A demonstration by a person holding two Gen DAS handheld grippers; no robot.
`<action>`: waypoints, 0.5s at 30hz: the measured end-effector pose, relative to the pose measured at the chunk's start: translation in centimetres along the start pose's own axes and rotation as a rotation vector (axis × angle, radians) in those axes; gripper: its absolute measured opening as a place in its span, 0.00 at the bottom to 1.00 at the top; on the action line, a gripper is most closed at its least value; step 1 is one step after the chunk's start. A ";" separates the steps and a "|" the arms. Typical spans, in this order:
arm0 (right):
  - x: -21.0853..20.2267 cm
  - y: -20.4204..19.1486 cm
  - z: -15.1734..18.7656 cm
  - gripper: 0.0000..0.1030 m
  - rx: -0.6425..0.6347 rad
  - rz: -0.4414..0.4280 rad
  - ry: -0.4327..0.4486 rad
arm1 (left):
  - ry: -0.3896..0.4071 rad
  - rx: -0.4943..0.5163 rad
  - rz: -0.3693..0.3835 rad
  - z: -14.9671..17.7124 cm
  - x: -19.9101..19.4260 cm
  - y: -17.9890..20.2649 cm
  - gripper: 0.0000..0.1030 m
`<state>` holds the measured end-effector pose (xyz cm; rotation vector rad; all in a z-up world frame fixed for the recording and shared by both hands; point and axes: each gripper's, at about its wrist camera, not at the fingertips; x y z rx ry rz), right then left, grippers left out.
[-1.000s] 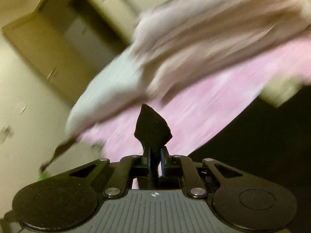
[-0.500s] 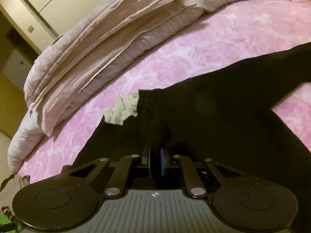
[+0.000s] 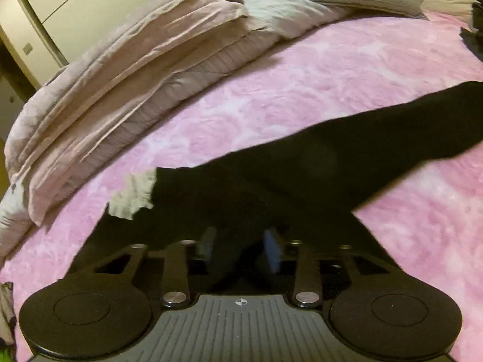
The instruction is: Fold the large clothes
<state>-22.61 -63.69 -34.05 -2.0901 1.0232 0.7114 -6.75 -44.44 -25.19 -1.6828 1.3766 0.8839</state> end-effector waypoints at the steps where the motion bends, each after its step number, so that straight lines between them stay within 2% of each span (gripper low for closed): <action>1: -0.1 0.3 0.1 0.43 0.002 0.003 -0.007 | -0.004 0.001 0.004 -0.1 0.3 0.3 0.91; 5: -0.9 3.1 -0.2 0.45 0.007 0.045 -0.038 | -0.003 0.016 0.020 -1.3 1.4 1.8 0.91; 8: -1.9 6.8 -1.2 0.45 0.014 0.109 -0.037 | 0.012 0.036 0.032 -3.0 2.3 3.5 0.91; 15: -3.6 20.1 -6.1 0.46 0.172 0.268 0.024 | 0.033 0.056 0.056 -8.1 5.7 9.4 0.91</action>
Point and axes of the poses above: each gripper's, at about its wrist camera, not at the fingertips, and x roughly the way its jaws point, y to its right, z to its underside, and after that the axes turned 4 degrees about -x, right-handed
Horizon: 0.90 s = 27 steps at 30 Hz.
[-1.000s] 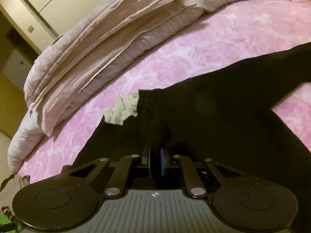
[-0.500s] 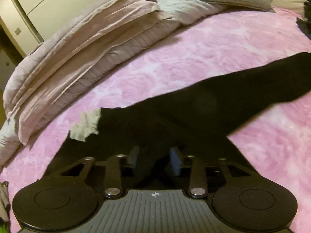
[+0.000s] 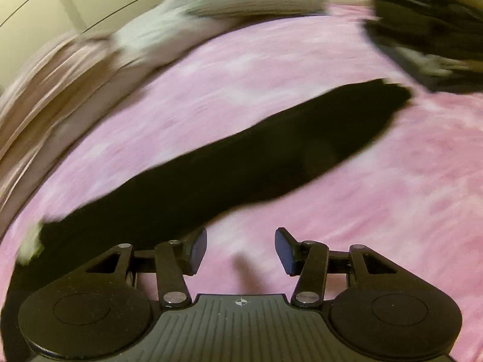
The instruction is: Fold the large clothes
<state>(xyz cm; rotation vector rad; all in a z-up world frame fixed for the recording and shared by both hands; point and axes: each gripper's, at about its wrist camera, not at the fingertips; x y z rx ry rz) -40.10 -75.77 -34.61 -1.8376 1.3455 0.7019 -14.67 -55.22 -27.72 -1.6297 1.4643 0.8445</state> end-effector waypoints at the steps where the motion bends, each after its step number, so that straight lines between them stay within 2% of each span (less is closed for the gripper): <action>1: 0.3 1.6 -0.9 0.46 0.024 0.018 0.011 | -0.002 0.005 0.003 -0.7 0.6 1.0 0.91; 5: 1.6 7.7 -3.9 0.46 0.157 0.068 0.055 | -0.007 0.055 0.015 -3.2 2.8 4.6 0.91; 9: 3.2 12.0 -6.3 0.46 0.191 0.095 0.079 | -0.007 0.101 0.025 -5.7 4.2 7.7 0.91; 16: 5.5 15.7 -9.0 0.46 0.263 0.036 0.146 | -0.024 0.143 0.039 -7.5 5.7 10.4 0.91; 17: 5.4 16.0 -9.2 0.39 0.278 0.032 0.152 | -0.027 0.145 0.040 -7.5 5.7 10.4 0.91; 18: 5.3 15.9 -9.5 0.29 0.278 0.039 0.154 | -0.029 0.147 0.039 -7.5 5.6 10.5 0.91; 19: 4.9 15.6 -9.8 0.06 0.266 0.049 0.157 | -0.031 0.147 0.037 -7.3 5.3 10.5 0.91; 23: 2.1 12.1 -10.9 0.04 0.155 0.051 0.211 | -0.032 0.126 0.022 -6.7 3.8 9.4 0.91; 26: -0.7 6.5 -11.7 0.04 0.004 0.000 0.250 | -0.019 0.086 -0.002 -5.9 1.9 7.6 0.91; 27: -1.9 3.9 -11.7 0.04 -0.046 -0.041 0.266 | -0.014 0.069 -0.011 -5.5 1.1 6.8 0.91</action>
Point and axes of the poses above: each gripper's, at about its wrist camera, not at the fingertips, and x roughly the way its jaws point, y to its right, z to its underside, and after that the axes turned 4 degrees about -x, right-handed
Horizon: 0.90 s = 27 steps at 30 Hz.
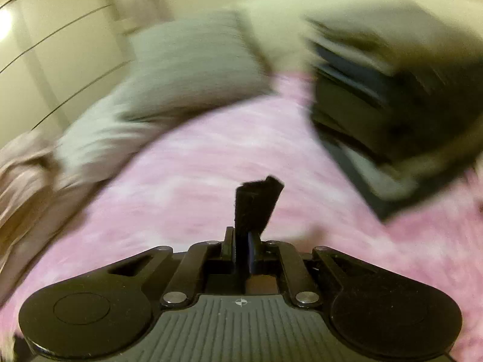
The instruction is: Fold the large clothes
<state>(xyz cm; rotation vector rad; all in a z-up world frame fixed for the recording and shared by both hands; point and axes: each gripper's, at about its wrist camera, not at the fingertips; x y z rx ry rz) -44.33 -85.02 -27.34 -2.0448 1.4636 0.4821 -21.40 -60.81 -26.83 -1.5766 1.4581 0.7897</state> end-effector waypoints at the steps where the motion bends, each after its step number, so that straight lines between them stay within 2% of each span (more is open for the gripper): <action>1: -0.8 -2.2 -0.3 0.04 -0.035 -0.039 0.014 | 0.004 -0.017 -0.009 0.5 -0.7 -0.8 0.91; 4: -4.0 -10.5 -0.6 0.04 -0.172 -0.182 0.082 | 0.019 -0.075 -0.044 2.7 -3.2 -3.8 0.91; 7: -8.3 -19.1 1.4 0.04 -0.304 -0.330 0.155 | 0.030 -0.133 -0.074 5.5 -5.6 -7.0 0.91; 9: -10.4 -24.5 4.7 0.04 -0.365 -0.440 0.150 | 0.023 -0.170 -0.091 7.8 -6.9 -9.1 0.91; 13: -10.7 -33.6 15.0 0.04 -0.535 -0.622 0.020 | -0.004 -0.225 -0.125 13.1 -8.6 -13.0 0.91; 16: -8.5 -37.0 22.0 0.04 -0.594 -0.639 -0.129 | -0.027 -0.254 -0.147 17.1 -9.3 -15.6 0.91; 19: -7.1 -38.3 24.7 0.04 -0.590 -0.609 -0.201 | -0.052 -0.281 -0.159 20.4 -9.7 -17.5 0.91; 22: -7.2 -39.1 24.1 0.04 -0.602 -0.579 -0.187 | -0.071 -0.318 -0.151 22.5 -9.9 -18.9 0.91; 24: -8.8 -40.3 22.9 0.04 -0.590 -0.567 -0.130 | -0.062 -0.330 -0.146 23.0 -10.5 -19.2 0.91; 25: -9.7 -40.9 22.5 0.04 -0.581 -0.579 -0.096 | -0.054 -0.333 -0.145 23.1 -10.8 -19.5 0.91; 27: -11.8 -43.5 21.1 0.04 -0.566 -0.671 -0.028 | -0.041 -0.339 -0.143 23.2 -11.2 -20.2 0.91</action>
Point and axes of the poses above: each gripper's, at about its wrist camera, not at the fingertips, and x roughly the way its jaws point, y to its right, z to its underside, and after that the axes turned 4 degrees about -x, right-handed
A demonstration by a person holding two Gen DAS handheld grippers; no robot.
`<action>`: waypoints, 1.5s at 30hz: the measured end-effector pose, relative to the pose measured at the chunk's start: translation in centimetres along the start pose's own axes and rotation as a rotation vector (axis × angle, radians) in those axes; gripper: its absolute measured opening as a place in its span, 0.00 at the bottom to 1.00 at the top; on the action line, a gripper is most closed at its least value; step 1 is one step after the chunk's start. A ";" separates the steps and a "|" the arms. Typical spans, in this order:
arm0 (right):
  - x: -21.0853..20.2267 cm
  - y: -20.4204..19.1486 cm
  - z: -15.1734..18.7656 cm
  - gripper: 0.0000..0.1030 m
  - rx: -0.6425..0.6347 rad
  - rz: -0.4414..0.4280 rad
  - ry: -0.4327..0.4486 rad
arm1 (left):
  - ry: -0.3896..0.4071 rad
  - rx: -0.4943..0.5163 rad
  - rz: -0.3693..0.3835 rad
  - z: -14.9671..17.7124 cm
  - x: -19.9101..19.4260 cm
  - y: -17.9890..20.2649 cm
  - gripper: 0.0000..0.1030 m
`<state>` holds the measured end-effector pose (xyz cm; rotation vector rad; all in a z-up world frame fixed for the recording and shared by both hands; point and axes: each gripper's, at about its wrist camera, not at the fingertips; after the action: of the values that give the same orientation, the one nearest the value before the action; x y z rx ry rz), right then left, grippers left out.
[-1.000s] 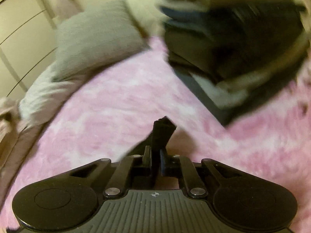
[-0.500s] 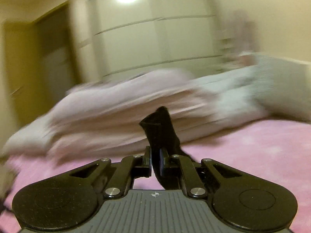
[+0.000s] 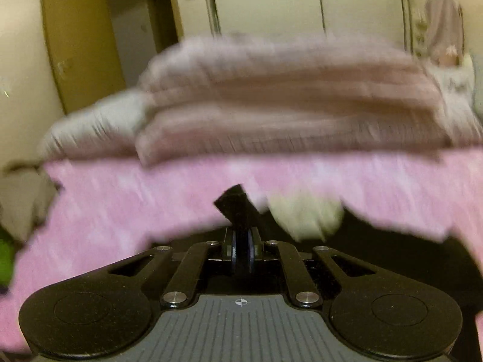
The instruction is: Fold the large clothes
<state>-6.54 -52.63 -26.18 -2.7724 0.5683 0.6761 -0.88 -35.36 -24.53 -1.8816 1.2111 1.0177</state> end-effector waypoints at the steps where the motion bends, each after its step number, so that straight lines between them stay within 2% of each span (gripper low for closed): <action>1: 0.1 -1.5 -0.9 0.04 -0.017 -0.057 0.026 | 0.002 -0.003 -0.002 0.0 -0.1 -0.3 0.91; 2: 0.7 -2.8 -1.3 0.04 -0.049 -0.092 0.029 | 0.002 -0.007 -0.004 -0.1 0.1 -0.6 0.91; 4: 2.5 -4.3 -0.5 0.04 -0.071 -0.110 -0.013 | 0.003 -0.019 -0.008 -0.1 0.2 -1.5 0.91; 8: 4.9 -3.7 1.9 0.04 -0.017 -0.092 -0.124 | 0.013 -0.031 -0.018 0.2 0.1 -2.5 0.91; 12: 5.2 -3.0 3.3 0.05 0.014 -0.090 -0.205 | -0.010 -0.033 -0.013 0.9 1.0 -2.9 0.91; 13: 5.1 -3.2 3.6 0.10 0.018 -0.100 -0.239 | -0.015 -0.033 -0.010 0.9 1.0 -2.9 0.91; 14: 5.0 -3.3 3.9 0.26 0.024 -0.118 -0.262 | -0.014 -0.030 -0.007 0.9 1.0 -2.8 0.91; 15: 4.7 -3.4 4.2 0.36 0.026 -0.138 -0.267 | -0.010 -0.027 -0.004 0.8 0.9 -2.7 0.91; 16: 4.2 -3.6 4.4 0.53 0.022 -0.162 -0.273 | -0.006 -0.024 -0.003 0.6 0.9 -2.6 0.91; 17: 3.7 -3.8 4.7 0.56 0.014 -0.183 -0.281 | -0.001 -0.023 0.000 0.3 0.8 -2.5 0.91; 20: 1.7 -3.1 5.4 0.56 -0.002 -0.172 -0.310 | 0.017 -0.020 0.012 -0.9 1.2 -2.1 0.91; 24: -1.2 2.1 5.9 0.56 0.050 -0.036 -0.338 | 0.046 -0.008 0.046 -3.1 2.9 -0.7 0.90; 26: -2.2 6.0 6.1 0.56 0.083 0.049 -0.350 | 0.056 -0.006 0.082 -4.4 4.2 0.3 0.84; 28: -2.9 10.0 6.3 0.54 0.114 0.126 -0.350 | 0.063 -0.001 0.121 -5.8 5.6 1.6 0.71; 30: -2.9 14.1 6.3 0.47 0.157 0.169 -0.343 | 0.062 -0.005 0.165 -7.0 7.1 3.0 0.61; 33: -1.8 18.8 7.0 0.43 0.219 0.153 -0.362 | 0.039 -0.050 0.244 -8.2 9.8 4.9 0.57; 35: -0.9 20.8 7.7 0.41 0.222 0.142 -0.405 | 0.013 -0.059 0.263 -8.6 11.7 6.1 0.57; 37: -1.0 22.9 8.5 0.39 0.217 0.165 -0.419 | -0.025 -0.056 0.246 -8.6 13.6 7.1 0.58; 40: -1.9 25.2 8.8 0.30 0.242 0.136 -0.411 | -0.016 -0.055 0.217 -8.5 14.0 7.7 0.60; 43: -2.8 25.1 8.1 0.31 0.196 0.121 -0.426 | -0.031 -0.068 0.172 -8.5 12.9 8.0 0.60; 45: -3.9 24.7 7.5 0.31 0.209 0.105 -0.416 | -0.032 -0.065 0.146 -7.8 11.5 8.2 0.60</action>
<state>-23.07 -71.28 -34.00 -2.3287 0.6518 1.1100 -3.47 -49.51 -31.89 -1.8401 1.3269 1.1741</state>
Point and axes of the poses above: each gripper's, at about its wrist camera, not at the fingertips, and x roughly the way its jaws point, y to its right, z to its underside, and after that the axes turned 4 degrees about -x, right-handed
